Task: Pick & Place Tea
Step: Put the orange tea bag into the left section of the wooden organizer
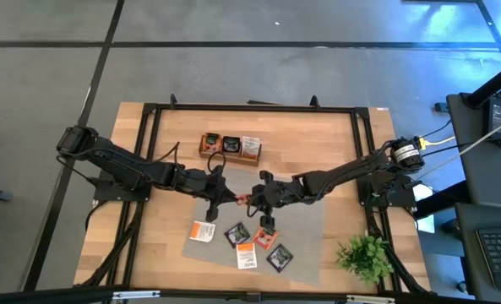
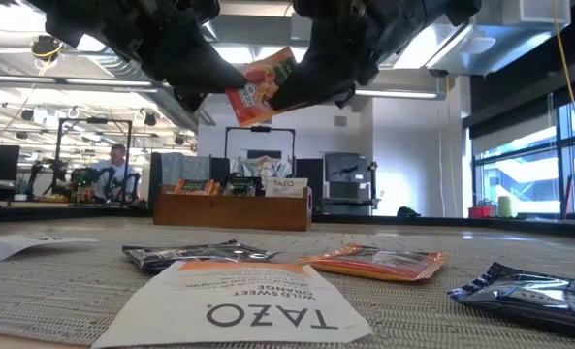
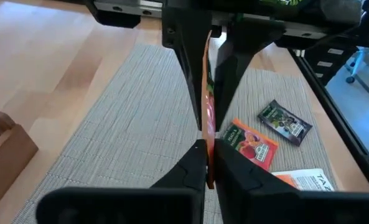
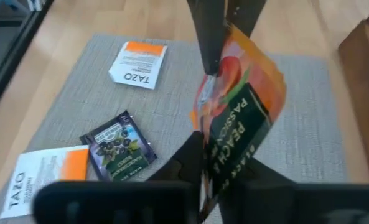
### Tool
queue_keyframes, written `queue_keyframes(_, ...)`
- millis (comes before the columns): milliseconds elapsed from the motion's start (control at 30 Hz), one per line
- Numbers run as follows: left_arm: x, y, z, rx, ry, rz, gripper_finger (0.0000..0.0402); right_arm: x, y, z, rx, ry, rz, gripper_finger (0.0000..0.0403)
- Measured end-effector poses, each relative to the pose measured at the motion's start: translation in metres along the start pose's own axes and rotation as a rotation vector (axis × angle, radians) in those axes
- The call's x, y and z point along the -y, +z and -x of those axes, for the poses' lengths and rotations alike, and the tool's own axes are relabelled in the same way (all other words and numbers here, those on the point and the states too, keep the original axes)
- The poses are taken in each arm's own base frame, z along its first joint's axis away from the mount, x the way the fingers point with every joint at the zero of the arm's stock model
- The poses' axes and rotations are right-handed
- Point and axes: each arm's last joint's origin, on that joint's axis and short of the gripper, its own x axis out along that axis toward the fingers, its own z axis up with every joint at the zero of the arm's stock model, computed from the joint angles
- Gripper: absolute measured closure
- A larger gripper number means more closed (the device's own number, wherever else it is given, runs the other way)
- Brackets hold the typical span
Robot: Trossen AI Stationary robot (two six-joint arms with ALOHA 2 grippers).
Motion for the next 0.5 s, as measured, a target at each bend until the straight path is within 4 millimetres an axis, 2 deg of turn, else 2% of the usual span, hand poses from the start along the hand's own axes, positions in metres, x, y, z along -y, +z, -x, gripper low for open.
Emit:
queue_keyframes(133, 0.000, 0.000, 0.003, -0.009, 0.003, -0.046, 0.0392, 0.001, -0.003, 0.007, -0.064, -0.008, -0.057, 0.0307)
queue_keyframes(267, 0.000, 0.008, 0.017, 0.015, 0.014, -0.054, 0.0393, 0.001, -0.009, 0.026, -0.153, -0.116, -0.082, 0.0262)
queue_keyframes(400, -0.002, 0.015, 0.038, 0.073, 0.051, -0.080, 0.0393, -0.008, -0.013, 0.042, -0.164, -0.274, -0.029, 0.0239)
queue_keyframes(500, -0.005, 0.012, 0.054, 0.136, 0.072, -0.071, 0.0393, -0.015, -0.013, 0.043, -0.158, -0.257, 0.023, 0.0234)
